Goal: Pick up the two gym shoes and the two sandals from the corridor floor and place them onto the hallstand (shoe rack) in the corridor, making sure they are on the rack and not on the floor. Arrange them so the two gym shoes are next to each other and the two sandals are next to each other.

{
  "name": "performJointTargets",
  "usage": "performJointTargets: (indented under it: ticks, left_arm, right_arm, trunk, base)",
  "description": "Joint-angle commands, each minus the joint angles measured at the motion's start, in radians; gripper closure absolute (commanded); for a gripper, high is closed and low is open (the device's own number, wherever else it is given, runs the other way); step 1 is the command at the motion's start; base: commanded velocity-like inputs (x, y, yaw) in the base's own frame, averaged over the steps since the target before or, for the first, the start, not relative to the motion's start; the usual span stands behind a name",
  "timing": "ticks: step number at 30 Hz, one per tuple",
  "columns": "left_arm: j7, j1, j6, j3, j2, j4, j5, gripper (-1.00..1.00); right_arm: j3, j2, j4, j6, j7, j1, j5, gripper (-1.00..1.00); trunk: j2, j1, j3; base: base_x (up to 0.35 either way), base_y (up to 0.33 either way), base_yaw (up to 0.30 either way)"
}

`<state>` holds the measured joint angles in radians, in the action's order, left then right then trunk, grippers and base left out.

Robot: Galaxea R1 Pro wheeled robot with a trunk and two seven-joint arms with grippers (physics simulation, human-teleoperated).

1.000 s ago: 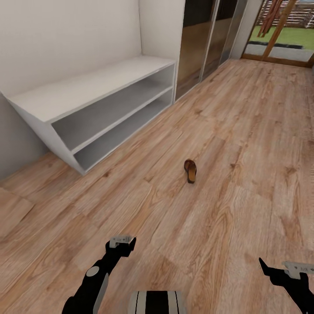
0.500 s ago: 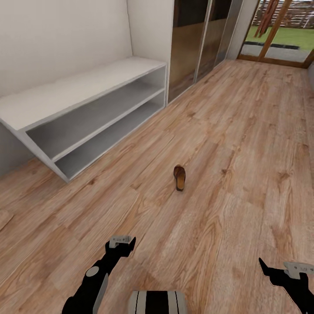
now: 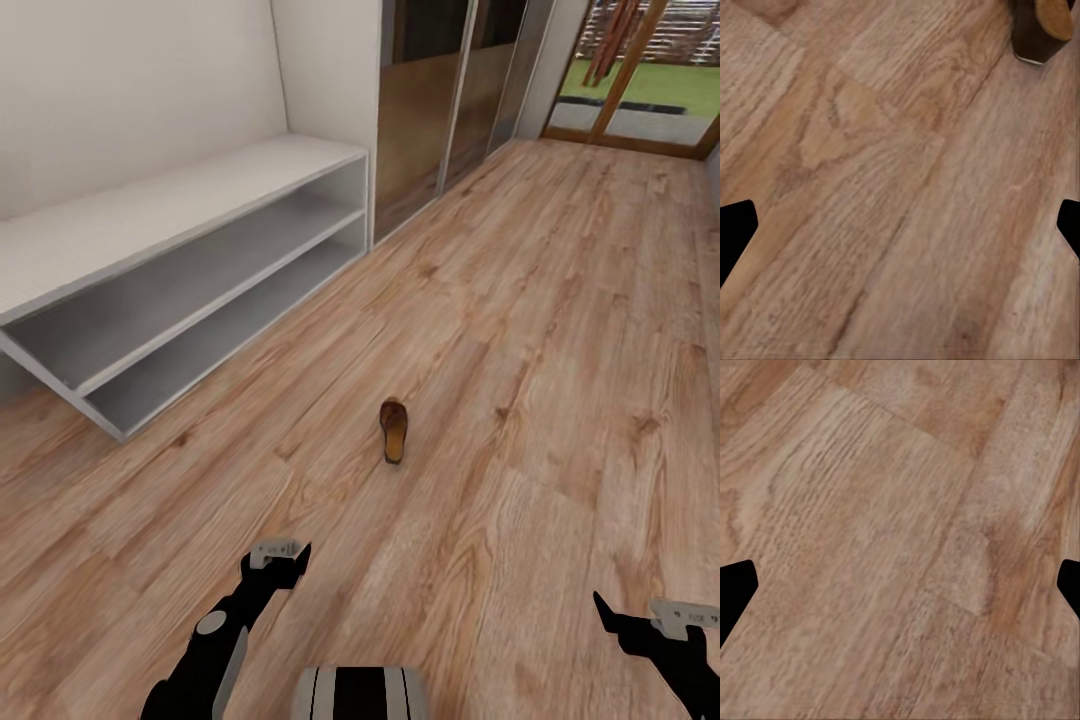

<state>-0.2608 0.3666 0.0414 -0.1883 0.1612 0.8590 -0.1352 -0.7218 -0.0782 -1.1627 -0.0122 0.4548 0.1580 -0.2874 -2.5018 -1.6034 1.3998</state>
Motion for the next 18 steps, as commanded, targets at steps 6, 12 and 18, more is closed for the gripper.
performJointTargets:
  ticks: [6,12,18]
  left_arm:
    - [0.001,0.000,0.000,-0.001,0.000,-0.001,0.000,-1.00]
    - [0.002,0.000,0.000,-0.002,0.000,-0.001,0.001,-1.00]
    - [0.004,0.000,0.000,-0.002,0.000,-0.001,0.001,-1.00]
  right_arm:
    - [0.000,0.000,0.002,0.000,-0.001,0.000,-0.001,-1.00]
    - [0.000,0.000,0.003,-0.001,-0.001,0.000,-0.001,-1.00]
    - [0.001,0.000,0.004,-0.003,-0.001,0.000,-0.001,-1.00]
  trunk:
    - [0.000,0.000,0.000]
    - [0.000,0.000,0.000]
    - [0.000,0.000,0.000]
  base:
    - [0.293,-0.147,0.000]
    - [0.299,-0.138,0.000]
    - [0.301,-0.136,0.000]
